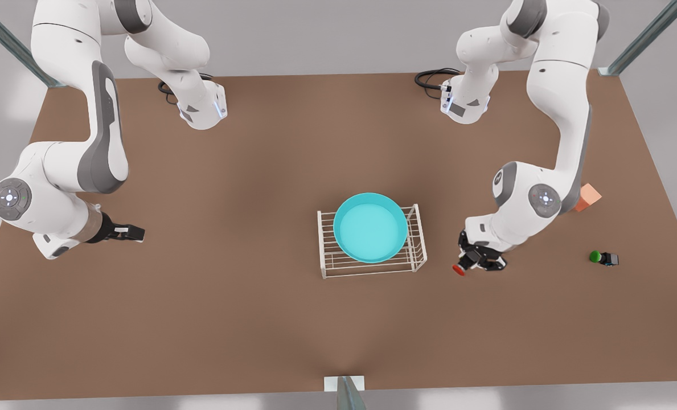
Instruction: Place the plate on the shelf with right arm and place the red button switch in the plate with left arm
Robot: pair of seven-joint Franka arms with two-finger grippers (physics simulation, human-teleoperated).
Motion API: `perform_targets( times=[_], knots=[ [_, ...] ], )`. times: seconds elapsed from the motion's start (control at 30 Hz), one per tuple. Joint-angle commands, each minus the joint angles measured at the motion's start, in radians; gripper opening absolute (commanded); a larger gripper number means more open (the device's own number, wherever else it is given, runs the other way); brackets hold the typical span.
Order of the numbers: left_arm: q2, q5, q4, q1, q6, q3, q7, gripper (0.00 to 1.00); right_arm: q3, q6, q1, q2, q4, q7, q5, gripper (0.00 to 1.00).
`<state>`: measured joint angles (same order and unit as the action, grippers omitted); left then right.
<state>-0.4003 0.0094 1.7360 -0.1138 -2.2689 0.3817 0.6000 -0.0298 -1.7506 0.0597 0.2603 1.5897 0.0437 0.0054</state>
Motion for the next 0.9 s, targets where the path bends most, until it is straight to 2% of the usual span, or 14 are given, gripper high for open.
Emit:
perform_targets(
  times=[0.0, 0.07, 0.1, 0.17, 0.3, 0.4, 0.43, 0.47, 0.53, 0.6, 0.67, 0.7, 0.87],
  knots=[
    [0.001, -0.049, -0.038, 0.002, 0.149, 0.042, -0.476, 0.38, 0.001, 0.000, 0.000, -0.001, 0.000, -0.001, 0.001, 1.00],
    [0.006, -0.049, -0.055, 0.002, 0.170, 0.106, -0.615, 0.38, -0.001, 0.000, 0.000, -0.001, 0.000, -0.001, 0.001, 1.00],
    [0.006, -0.051, -0.117, 0.002, 0.239, 0.137, -0.678, 0.38, -0.001, 0.000, 0.000, -0.001, 0.000, -0.001, 0.001, 1.00],
    [0.006, -0.039, -0.131, 0.009, 0.256, 0.252, -0.899, 0.38, 0.001, 0.000, 0.000, -0.001, 0.000, -0.002, 0.001, 1.00],
    [-0.060, 0.052, -0.101, 0.177, 0.131, 0.250, -1.100, 0.38, 0.001, -0.001, 0.000, 0.000, 0.000, -0.002, 0.001, 1.00],
    [-0.106, 0.145, -0.101, 0.183, 0.078, 0.244, -1.117, 0.39, -0.001, -0.001, 0.000, 0.000, 0.000, -0.001, 0.001, 1.00],
    [-0.106, 0.156, -0.108, 0.178, 0.066, 0.238, -1.111, 0.75, -0.001, -0.001, 0.000, 0.000, 0.000, -0.001, 0.001, 1.00],
    [-0.106, 0.190, -0.111, 0.178, 0.054, 0.230, -1.109, 1.00, -0.001, -0.001, 0.000, 0.002, 0.000, -0.001, 0.001, 1.00],
    [-0.104, 0.193, -0.115, 0.178, 0.054, 0.220, -1.076, 1.00, -0.001, 0.000, 0.000, 0.007, -0.013, -0.001, 0.001, 1.00],
    [-0.091, 0.280, -0.116, 0.161, 0.077, 0.210, -1.050, 1.00, -0.001, 0.000, 0.000, 0.008, -0.013, -0.001, 0.001, 1.00],
    [-0.064, 0.300, -0.363, 0.083, 0.530, 0.204, -0.766, 1.00, -0.001, 0.000, 0.000, 0.008, -0.013, -0.001, 0.001, 1.00],
    [-0.064, 0.328, -0.427, 0.045, 0.646, 0.204, -0.750, 1.00, -0.001, 0.000, 0.000, 0.011, -0.013, -0.001, 0.001, 1.00],
    [-0.068, 0.296, -0.532, -0.043, 0.833, 0.201, -0.792, 1.00, -0.001, 0.000, -0.001, 0.016, -0.020, -0.001, 0.001, 1.00]
  ],
)
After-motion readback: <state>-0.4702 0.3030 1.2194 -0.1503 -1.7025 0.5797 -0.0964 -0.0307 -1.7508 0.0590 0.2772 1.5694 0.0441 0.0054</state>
